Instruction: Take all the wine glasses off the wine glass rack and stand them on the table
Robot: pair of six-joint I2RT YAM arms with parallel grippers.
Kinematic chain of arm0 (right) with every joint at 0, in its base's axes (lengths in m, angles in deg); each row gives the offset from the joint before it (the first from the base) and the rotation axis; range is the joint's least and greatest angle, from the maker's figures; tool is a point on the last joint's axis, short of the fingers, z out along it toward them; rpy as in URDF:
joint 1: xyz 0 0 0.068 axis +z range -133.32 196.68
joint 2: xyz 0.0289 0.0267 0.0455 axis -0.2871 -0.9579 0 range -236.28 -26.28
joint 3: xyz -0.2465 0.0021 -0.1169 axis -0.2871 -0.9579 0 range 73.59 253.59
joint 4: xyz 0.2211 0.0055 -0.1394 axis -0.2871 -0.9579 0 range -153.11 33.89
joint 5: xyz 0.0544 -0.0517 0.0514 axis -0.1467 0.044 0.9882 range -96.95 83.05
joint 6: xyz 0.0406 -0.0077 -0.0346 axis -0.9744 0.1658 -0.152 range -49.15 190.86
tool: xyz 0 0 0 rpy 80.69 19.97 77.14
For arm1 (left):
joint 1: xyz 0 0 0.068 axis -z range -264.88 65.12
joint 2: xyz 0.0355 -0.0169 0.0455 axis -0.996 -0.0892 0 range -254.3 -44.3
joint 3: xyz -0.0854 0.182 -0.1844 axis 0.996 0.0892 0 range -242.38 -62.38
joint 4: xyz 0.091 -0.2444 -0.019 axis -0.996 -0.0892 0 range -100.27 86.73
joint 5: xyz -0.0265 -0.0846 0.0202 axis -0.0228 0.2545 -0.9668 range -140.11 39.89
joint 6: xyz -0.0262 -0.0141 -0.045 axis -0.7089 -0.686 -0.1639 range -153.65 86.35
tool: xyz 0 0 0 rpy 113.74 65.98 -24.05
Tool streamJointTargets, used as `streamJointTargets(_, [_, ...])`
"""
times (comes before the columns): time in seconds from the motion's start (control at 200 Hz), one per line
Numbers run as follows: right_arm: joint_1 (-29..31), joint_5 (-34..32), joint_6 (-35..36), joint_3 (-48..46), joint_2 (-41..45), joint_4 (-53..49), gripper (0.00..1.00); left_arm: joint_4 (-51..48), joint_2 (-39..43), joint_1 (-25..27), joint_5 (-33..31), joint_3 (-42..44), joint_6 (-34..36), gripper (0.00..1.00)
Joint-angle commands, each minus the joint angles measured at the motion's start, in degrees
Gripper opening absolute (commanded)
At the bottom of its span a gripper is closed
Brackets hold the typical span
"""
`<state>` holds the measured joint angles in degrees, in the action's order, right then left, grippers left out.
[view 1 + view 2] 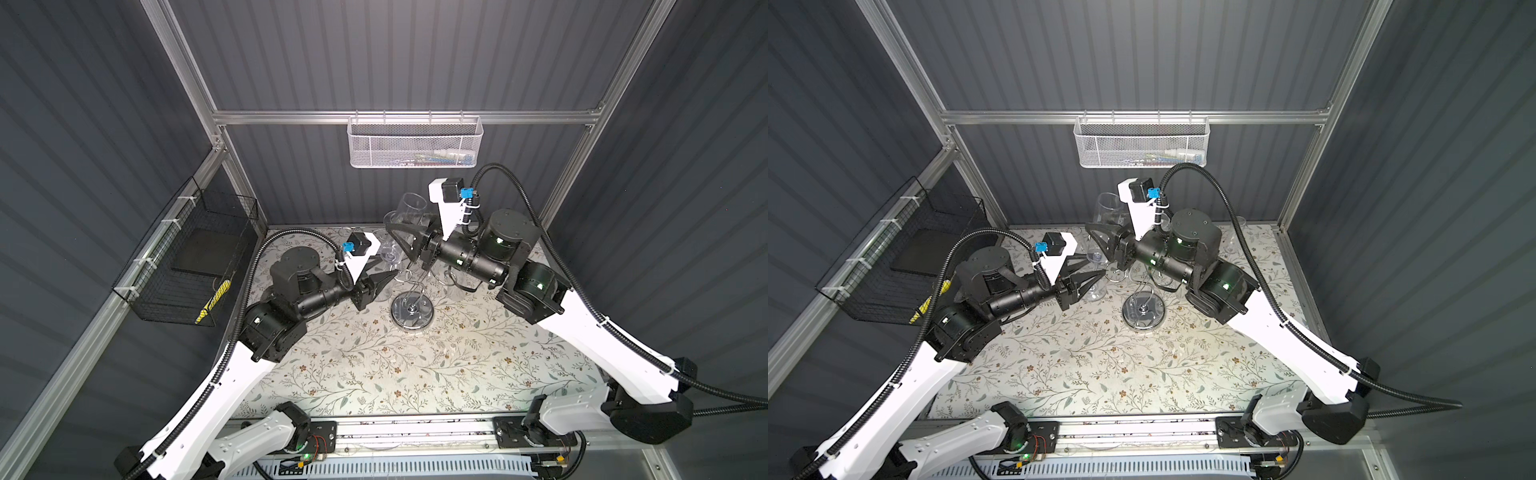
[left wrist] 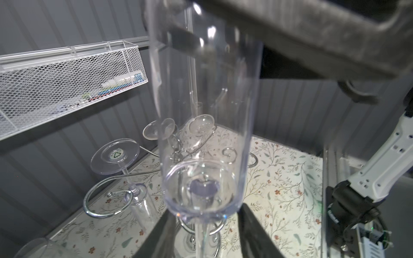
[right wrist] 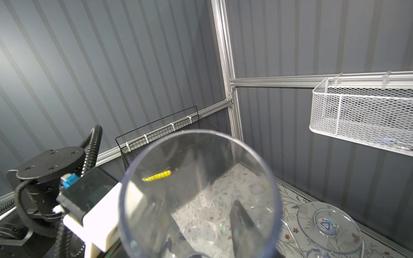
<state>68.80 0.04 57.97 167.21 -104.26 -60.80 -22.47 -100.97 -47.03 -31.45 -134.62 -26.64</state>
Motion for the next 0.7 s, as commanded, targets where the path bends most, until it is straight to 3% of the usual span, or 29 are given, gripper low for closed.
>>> streamJointTargets(0.0, [-0.4, -0.5, 1.4, -0.2, 2.6, 2.5, 0.39, 2.1, 2.1, 0.4, 0.7, 0.6, -1.2, 0.54])
streamJointTargets(0.21, [-0.8, -0.9, 3.8, 0.4, 4.4, 1.4, 0.4, 1.4, 5.4, 0.4, -2.5, 0.9, -3.0, 0.62])
streamJointTargets(0.545, [-2.2, -7.2, 13.0, 3.0, 9.4, -3.8, 0.4, 1.8, 11.7, 0.4, -11.4, 4.4, -5.5, 0.63])
streamJointTargets(0.695, [-4.0, -5.7, 12.3, 2.4, 11.7, -4.0, 0.4, 1.8, 12.1, 0.4, -12.7, 5.0, -5.8, 0.63])
